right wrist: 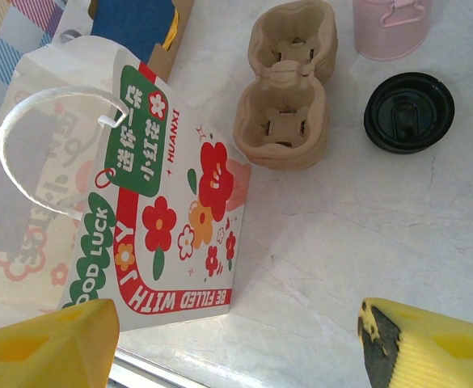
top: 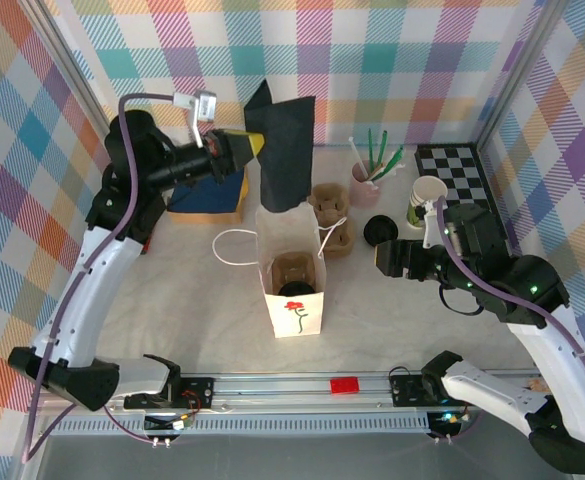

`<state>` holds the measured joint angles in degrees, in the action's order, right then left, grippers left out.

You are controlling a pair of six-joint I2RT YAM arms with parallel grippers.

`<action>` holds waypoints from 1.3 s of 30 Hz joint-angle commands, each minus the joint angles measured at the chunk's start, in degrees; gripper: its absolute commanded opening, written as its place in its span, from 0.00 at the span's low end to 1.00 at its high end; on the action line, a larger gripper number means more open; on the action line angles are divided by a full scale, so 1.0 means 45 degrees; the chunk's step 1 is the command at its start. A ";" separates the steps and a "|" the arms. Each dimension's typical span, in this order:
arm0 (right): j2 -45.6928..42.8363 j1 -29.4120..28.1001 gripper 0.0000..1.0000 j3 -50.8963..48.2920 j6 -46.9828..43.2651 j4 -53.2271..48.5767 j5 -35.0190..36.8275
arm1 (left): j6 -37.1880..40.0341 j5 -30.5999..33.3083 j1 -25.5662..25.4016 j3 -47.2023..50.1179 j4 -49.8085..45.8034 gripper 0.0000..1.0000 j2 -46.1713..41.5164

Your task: Pack the takeout coffee

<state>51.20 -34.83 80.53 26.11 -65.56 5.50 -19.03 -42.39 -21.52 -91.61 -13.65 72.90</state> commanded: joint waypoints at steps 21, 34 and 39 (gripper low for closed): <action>-0.0048 0.0064 0.78 -0.0299 0.0373 0.0370 -0.0304 | 0.1649 0.4018 -0.1669 0.4393 -0.0621 0.01 -0.2603; -0.0049 0.0065 0.78 -0.0393 0.0467 0.0624 -0.0303 | 0.1204 0.6271 -0.3301 0.5275 0.0670 0.00 -0.2803; -0.0217 0.0066 0.78 -0.0519 0.0497 0.0547 -0.0268 | 0.1386 0.7305 -0.3849 0.4198 0.0058 0.00 -0.2313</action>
<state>51.16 -34.83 78.81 27.73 -64.47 4.86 -12.82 -14.02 -37.87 -69.04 -13.58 61.73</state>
